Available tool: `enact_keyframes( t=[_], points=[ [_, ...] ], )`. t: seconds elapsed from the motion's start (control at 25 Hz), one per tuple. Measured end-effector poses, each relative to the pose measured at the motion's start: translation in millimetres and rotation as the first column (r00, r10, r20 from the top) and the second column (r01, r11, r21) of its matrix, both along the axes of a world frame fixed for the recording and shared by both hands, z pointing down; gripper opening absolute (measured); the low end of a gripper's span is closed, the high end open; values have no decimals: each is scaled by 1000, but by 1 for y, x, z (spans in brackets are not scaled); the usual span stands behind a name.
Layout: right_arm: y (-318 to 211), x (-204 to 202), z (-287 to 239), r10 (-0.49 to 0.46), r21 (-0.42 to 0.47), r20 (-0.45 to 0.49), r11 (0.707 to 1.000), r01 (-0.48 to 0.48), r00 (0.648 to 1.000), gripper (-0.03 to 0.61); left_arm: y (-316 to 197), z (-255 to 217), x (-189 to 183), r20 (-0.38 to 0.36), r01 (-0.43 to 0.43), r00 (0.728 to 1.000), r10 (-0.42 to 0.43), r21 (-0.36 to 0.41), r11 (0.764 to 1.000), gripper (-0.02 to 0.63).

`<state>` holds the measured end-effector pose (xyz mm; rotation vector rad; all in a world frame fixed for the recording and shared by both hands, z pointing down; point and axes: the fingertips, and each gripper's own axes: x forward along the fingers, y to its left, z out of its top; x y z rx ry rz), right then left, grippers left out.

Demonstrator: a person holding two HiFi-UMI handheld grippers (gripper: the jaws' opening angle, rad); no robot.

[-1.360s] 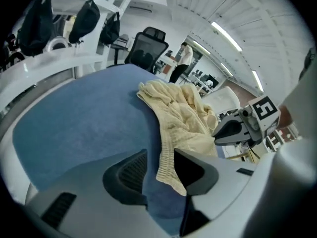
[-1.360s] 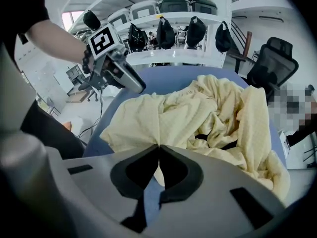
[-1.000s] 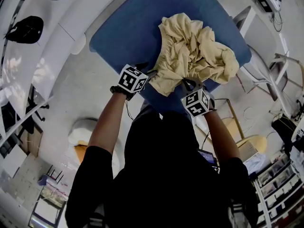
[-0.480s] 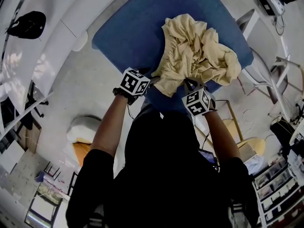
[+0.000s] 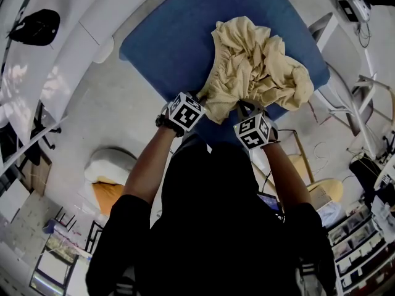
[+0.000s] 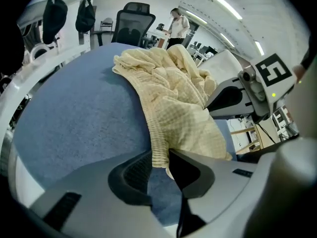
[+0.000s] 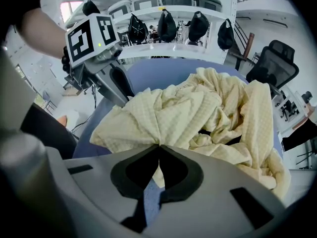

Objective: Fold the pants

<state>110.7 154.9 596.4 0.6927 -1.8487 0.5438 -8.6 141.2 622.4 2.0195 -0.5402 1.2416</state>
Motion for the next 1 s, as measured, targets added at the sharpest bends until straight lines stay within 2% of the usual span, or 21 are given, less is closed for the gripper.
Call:
enact_keyframes(
  t=[0.16,0.32,0.56,0.72,0.88,1.0],
  points=[
    [0,1,0,2,-1,1,1000,-2,1000,9,-6,-8,-7,13,29,999,-30,43,999,106],
    [-3,-5,-9,31,3,36,1000,-31,999,11,-15,-21,-20,43,1,999,-6,111,994,101],
    [-13,-22,-30,87,45,72,995,-91,994,29,-23,-36,-38,51,-38,998,30,173,984,100],
    [-20,-33,-45,136,82,89,986,-143,987,40,-18,-41,-49,43,-70,997,63,184,980,100],
    [-47,-42,-72,180,122,134,973,-197,975,80,-10,-44,-52,22,-86,996,83,181,980,100],
    [-76,-57,-89,155,152,156,972,-179,976,108,-4,-44,-53,3,-68,998,68,172,983,100]
  ],
)
